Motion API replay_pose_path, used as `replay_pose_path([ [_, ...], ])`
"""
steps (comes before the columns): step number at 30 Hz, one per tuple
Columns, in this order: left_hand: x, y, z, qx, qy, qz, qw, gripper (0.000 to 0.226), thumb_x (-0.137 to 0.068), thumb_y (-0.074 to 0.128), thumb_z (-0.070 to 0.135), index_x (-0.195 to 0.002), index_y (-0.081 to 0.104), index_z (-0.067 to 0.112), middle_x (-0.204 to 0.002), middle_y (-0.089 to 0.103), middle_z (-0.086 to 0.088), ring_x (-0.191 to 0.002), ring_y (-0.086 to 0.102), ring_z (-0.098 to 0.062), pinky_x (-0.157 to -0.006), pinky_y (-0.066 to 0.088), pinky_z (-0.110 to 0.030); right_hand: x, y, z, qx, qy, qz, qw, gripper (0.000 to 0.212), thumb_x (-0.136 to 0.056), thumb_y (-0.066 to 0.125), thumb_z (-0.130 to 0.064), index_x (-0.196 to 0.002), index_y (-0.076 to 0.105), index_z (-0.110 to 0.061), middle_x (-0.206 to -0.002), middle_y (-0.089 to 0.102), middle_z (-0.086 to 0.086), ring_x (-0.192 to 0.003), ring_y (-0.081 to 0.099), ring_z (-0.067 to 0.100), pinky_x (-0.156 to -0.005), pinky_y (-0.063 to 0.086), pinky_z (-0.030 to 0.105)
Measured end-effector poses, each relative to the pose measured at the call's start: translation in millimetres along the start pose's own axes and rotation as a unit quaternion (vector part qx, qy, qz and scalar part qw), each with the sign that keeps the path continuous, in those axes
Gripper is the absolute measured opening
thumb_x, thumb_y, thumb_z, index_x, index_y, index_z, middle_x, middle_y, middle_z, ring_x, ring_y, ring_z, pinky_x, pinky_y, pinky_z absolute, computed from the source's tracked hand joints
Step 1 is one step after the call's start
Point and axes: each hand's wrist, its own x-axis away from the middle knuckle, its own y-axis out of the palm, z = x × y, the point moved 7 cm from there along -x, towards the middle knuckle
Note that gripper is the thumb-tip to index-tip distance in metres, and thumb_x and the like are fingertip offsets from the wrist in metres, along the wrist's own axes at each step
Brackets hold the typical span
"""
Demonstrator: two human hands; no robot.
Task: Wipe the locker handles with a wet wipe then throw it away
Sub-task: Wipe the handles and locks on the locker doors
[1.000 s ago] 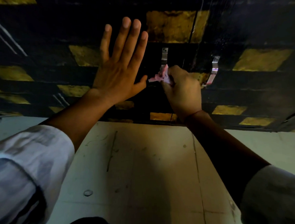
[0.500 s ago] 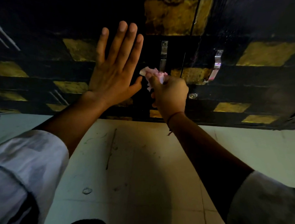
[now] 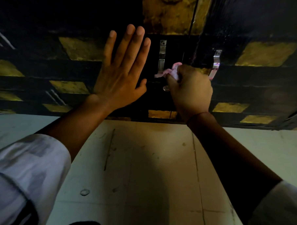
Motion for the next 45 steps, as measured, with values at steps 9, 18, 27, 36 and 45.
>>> replay_pose_path([
  [9, -5, 4, 4, -0.003, -0.006, -0.009, 1.000, 0.087, -0.093, 0.060, 0.043, -0.156, 0.022, -0.004, -0.160, 0.030, -0.029, -0.148, 0.019, -0.044, -0.121, 0.017, -0.065, -7, -14, -26, 0.078, -0.126, 0.050, 0.988, 0.021, -0.096, 0.055, -0.038, -0.089, 0.067, -0.023, -0.066, 0.067, 0.000, -0.059, 0.066, 0.025, -0.051, 0.032, 0.028],
  [18, -10, -2, 1, 0.002, 0.006, 0.006, 1.000, 0.085, -0.093, 0.059, 0.042, -0.156, 0.023, -0.004, -0.160, 0.029, -0.029, -0.149, 0.017, -0.043, -0.122, 0.013, -0.063, -9, -20, -28, 0.060, -0.128, 0.036, 0.989, 0.031, -0.099, 0.048, -0.045, -0.091, 0.067, -0.022, -0.072, 0.069, 0.001, -0.063, 0.067, 0.026, -0.050, 0.041, 0.030],
  [27, -18, -4, 1, -0.005, 0.004, 0.002, 1.000, 0.085, -0.097, 0.054, 0.049, -0.156, 0.020, -0.002, -0.160, 0.031, -0.028, -0.149, 0.018, -0.041, -0.120, 0.020, -0.065, -7, -13, -31, 0.078, -0.150, 0.045, 0.985, 0.017, -0.100, 0.051, -0.027, -0.096, 0.060, -0.014, -0.080, 0.065, 0.007, -0.056, 0.061, 0.026, -0.046, 0.033, 0.026],
  [36, -20, -12, 4, 0.030, 0.010, 0.009, 0.999, 0.082, -0.094, 0.059, 0.038, -0.155, 0.022, -0.002, -0.160, 0.029, -0.030, -0.149, 0.022, -0.046, -0.122, 0.015, -0.065, -3, -16, -37, 0.083, -0.185, 0.012, 0.979, 0.014, -0.092, 0.057, -0.015, -0.105, 0.060, -0.011, -0.089, 0.065, 0.011, -0.057, 0.061, 0.033, -0.048, 0.031, 0.027],
  [45, -63, -45, 67, 0.124, 0.085, 0.070, 0.986, 0.077, -0.091, 0.062, 0.030, -0.152, 0.025, 0.000, -0.157, 0.019, -0.020, -0.151, 0.008, -0.028, -0.128, 0.001, -0.047, 9, -92, 19, -0.112, -0.028, 0.144, 0.983, 0.040, -0.103, 0.028, -0.035, -0.105, 0.060, -0.010, -0.096, 0.053, 0.000, -0.085, 0.053, 0.015, -0.069, 0.043, 0.033],
])
